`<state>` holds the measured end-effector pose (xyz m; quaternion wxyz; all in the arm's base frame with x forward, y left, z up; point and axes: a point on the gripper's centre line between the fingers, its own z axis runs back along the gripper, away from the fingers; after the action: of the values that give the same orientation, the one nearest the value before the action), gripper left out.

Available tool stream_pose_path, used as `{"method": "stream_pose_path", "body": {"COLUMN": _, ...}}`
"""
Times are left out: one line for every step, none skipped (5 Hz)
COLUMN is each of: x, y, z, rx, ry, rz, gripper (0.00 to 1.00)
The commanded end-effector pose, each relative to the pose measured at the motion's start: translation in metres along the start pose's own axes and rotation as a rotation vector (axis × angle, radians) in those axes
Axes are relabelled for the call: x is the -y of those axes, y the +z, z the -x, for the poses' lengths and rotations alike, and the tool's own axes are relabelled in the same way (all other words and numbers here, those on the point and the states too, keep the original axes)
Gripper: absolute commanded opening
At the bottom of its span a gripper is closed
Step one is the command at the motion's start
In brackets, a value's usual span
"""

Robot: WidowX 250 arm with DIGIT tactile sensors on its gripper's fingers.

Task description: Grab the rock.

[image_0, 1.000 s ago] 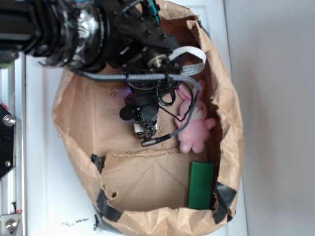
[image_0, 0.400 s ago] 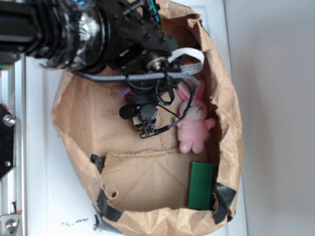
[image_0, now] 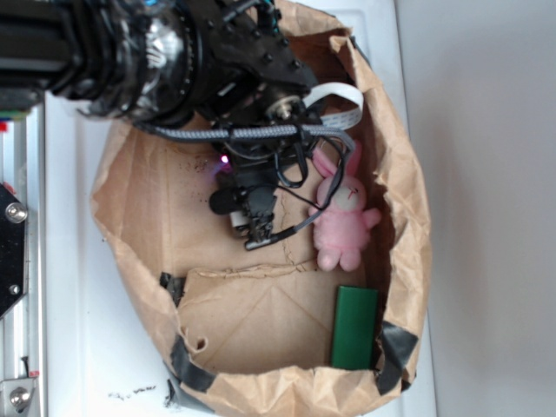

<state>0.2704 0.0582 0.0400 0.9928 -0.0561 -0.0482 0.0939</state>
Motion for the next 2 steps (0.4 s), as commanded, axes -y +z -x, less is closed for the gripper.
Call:
{"method": "stream_pose_path", "body": {"x": 0.026, "y": 0.110, "z": 0.002, "rx": 0.125, "ry": 0.029, "rz": 0.022, "gripper": 0.00}}
{"method": "stream_pose_path", "body": {"x": 0.049, "y": 0.146, "z": 0.006, "rx": 0.197, "ry": 0.048, "rz": 0.008, "gripper": 0.00}}
